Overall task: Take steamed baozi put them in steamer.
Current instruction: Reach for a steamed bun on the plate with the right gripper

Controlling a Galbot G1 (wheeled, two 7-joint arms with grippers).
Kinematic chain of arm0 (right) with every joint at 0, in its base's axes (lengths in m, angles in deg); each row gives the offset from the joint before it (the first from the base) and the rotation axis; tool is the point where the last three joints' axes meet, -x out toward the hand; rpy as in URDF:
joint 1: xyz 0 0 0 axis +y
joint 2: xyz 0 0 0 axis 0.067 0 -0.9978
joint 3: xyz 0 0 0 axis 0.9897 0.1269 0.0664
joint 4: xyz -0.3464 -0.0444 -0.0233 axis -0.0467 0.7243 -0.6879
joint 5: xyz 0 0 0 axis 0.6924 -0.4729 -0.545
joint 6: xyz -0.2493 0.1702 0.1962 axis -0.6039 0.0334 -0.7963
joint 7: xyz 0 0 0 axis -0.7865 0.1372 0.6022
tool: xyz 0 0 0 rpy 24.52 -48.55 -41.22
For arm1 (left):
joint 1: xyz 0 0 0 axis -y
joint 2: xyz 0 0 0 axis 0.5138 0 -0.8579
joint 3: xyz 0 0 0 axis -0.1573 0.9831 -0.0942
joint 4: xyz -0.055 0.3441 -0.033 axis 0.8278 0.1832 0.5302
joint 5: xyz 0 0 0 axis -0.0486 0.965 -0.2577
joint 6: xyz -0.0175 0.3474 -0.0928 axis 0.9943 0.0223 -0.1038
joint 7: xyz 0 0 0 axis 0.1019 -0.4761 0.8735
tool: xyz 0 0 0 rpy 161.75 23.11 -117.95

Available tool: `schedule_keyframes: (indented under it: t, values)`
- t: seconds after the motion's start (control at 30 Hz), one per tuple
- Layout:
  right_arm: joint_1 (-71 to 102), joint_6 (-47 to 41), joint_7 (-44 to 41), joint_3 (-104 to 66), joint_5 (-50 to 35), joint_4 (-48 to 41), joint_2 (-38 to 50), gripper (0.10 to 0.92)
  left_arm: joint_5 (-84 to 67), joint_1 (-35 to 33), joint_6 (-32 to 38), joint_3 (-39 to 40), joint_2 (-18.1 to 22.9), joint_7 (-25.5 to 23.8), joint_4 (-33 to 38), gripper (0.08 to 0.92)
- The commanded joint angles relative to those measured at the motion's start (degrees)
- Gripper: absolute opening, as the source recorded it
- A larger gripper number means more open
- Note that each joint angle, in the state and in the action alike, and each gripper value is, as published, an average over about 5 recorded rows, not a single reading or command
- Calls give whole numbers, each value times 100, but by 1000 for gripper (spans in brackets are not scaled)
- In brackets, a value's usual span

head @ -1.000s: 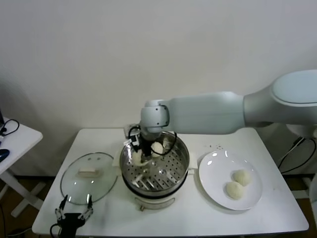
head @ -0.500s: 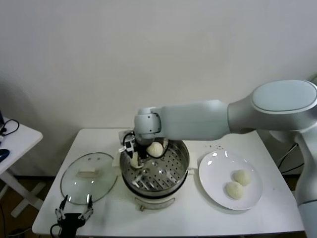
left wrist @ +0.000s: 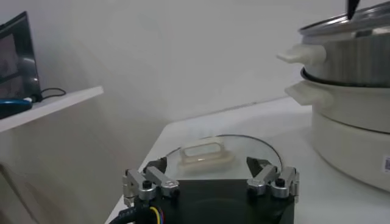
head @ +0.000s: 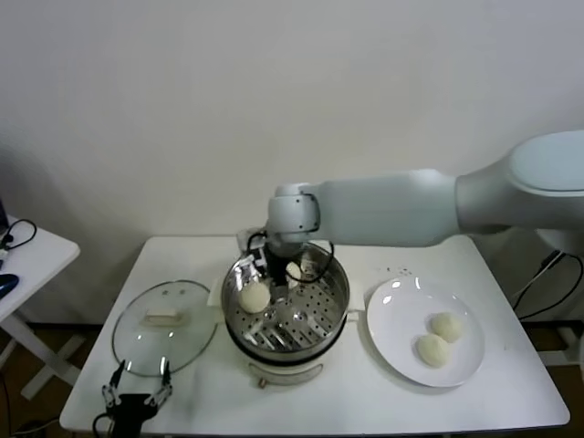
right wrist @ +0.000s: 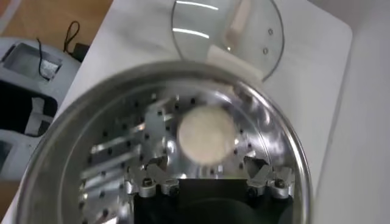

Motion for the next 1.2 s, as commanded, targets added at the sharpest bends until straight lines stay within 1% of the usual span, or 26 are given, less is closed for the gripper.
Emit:
schedule_keyframes:
  t: [0.03, 0.1, 0.2, 0.33, 0.5, 0.63, 0.83, 1.2]
  values:
    - [-1833, 1377, -1531, 1334, 427, 653, 2069, 823, 8, -18, -6, 42, 6, 0, 71, 823]
    - [-2034, 1674, -1808, 1679, 834, 740, 2559, 823, -14, -43, -7, 67, 8, 0, 141, 823]
    - [-2101, 1902, -1936, 2226, 1422, 938, 3285, 823, -34, -62, -12, 101, 15, 1, 219, 823]
    - [-1708, 1918, -1791, 2506, 2150, 1168, 4065, 823, -35, -61, -12, 114, 28, 2, 236, 823]
    - [-553, 1621, -1411, 1932, 2703, 1223, 4670, 823, -58, -109, 5, 60, 8, 11, 237, 823]
    - [521, 1382, -1183, 1075, 2959, 1125, 4857, 823, -51, -110, 8, 13, -5, 17, 209, 823]
    - [1972, 1200, -952, -247, 3522, 882, 4861, 823, 24, -128, 13, -44, 4, 38, 176, 823]
    - [2917, 1056, -718, -897, 3917, 585, 4811, 823, 85, -135, 14, -82, 45, 72, 124, 823]
